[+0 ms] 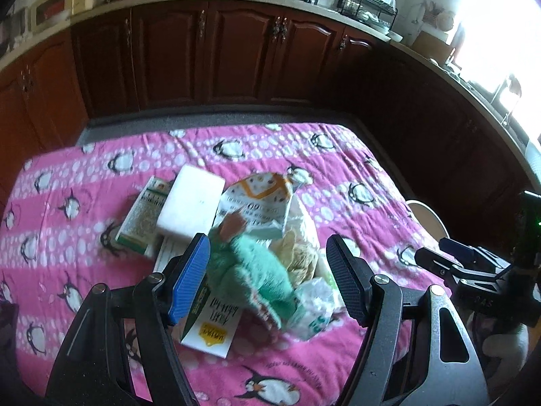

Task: Collect trash
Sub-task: 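Move both open tools back over the trash pile on the blanket, then grasp the green towel with left tool while right tool grasps the white-green packet, then carry the green towel and white-green packet over the white bucket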

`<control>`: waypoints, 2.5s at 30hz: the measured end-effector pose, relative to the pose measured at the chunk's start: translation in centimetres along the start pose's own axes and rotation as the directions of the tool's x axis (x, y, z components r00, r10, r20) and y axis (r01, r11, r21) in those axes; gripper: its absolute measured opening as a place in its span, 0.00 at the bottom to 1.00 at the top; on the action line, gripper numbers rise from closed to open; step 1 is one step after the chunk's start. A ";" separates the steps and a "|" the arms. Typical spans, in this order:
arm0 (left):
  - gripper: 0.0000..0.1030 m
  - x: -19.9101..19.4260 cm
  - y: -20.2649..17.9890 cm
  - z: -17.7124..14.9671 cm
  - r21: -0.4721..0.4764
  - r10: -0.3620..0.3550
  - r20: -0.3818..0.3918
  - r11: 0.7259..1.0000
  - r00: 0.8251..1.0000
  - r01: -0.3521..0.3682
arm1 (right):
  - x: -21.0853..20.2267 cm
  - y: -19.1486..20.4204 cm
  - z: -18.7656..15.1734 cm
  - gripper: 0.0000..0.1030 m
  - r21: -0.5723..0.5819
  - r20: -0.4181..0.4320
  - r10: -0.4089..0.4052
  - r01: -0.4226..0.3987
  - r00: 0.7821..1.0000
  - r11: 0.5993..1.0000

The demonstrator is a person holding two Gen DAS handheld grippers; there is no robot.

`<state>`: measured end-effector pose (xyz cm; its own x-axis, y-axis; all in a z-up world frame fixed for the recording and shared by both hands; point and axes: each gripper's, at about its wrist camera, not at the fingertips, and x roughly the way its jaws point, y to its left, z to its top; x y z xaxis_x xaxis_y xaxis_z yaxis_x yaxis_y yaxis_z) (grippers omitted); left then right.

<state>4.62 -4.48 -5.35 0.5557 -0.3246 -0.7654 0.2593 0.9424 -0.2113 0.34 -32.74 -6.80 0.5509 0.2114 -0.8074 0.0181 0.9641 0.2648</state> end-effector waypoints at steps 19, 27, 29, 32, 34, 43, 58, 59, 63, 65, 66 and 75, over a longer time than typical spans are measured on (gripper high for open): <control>0.69 5.5 3.1 -1.5 -0.130 -0.054 -0.155 0.991 0.986 0.033 | 8.3 2.7 -0.8 0.82 0.063 -0.196 0.130 -0.120 0.972 0.991; 0.57 6.8 3.3 -0.9 -0.132 -0.051 -0.154 0.991 0.987 0.031 | 11.0 4.1 -1.4 0.44 0.037 -0.234 0.137 -0.132 0.962 0.991; 0.53 6.6 3.6 -0.9 -0.143 -0.068 -0.153 0.989 0.986 0.046 | 10.6 3.7 -1.3 0.34 0.051 -0.230 0.172 -0.165 0.958 0.985; 0.51 5.9 3.7 -1.0 -0.141 -0.075 -0.138 0.989 0.988 0.055 | 9.6 3.2 -1.3 0.26 0.041 -0.209 0.183 -0.179 0.961 0.983; 0.50 4.9 3.8 -0.7 -0.146 -0.087 -0.118 0.987 0.989 0.070 | 8.3 2.9 -1.1 0.16 0.044 -0.178 0.197 -0.192 0.964 0.980; 0.50 0.3 2.1 1.2 -0.080 -0.113 -0.027 0.991 0.993 0.111 | 3.5 1.5 -0.1 0.10 0.033 -0.069 0.201 -0.199 0.977 0.979; 0.50 -0.2 -4.3 2.8 0.047 -0.150 -0.013 0.987 0.989 0.151 | -2.6 -1.8 0.8 0.10 0.067 0.065 0.182 -0.187 0.981 0.980; 0.50 -0.2 -4.9 2.8 0.058 -0.154 -0.014 0.986 0.988 0.154 | -2.9 -2.1 0.9 0.10 0.071 0.071 0.179 -0.184 0.981 0.980; 0.50 0.0 -6.7 3.1 0.095 -0.161 -0.014 0.982 0.987 0.162 | -3.8 -3.3 1.0 0.10 0.086 0.088 0.166 -0.173 0.982 0.981; 0.50 0.1 -7.5 3.2 0.107 -0.166 -0.016 0.980 0.986 0.167 | -4.1 -3.8 1.0 0.10 0.092 0.093 0.161 -0.169 0.983 0.981; 0.50 0.1 -7.9 3.3 0.114 -0.167 -0.016 0.979 0.986 0.168 | -4.3 -4.1 1.0 0.10 0.097 0.096 0.158 -0.167 0.983 0.981; 0.50 0.6 -9.4 3.3 0.151 -0.158 -0.024 0.976 0.987 0.160 | -4.6 -5.2 0.9 0.10 0.114 0.100 0.151 -0.163 0.983 0.980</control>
<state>5.13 -13.76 -1.81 0.4887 -0.4674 -0.7367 0.4609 0.8553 -0.2369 -1.59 -38.86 -4.00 0.6283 0.3378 -0.7008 0.0233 0.8922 0.4510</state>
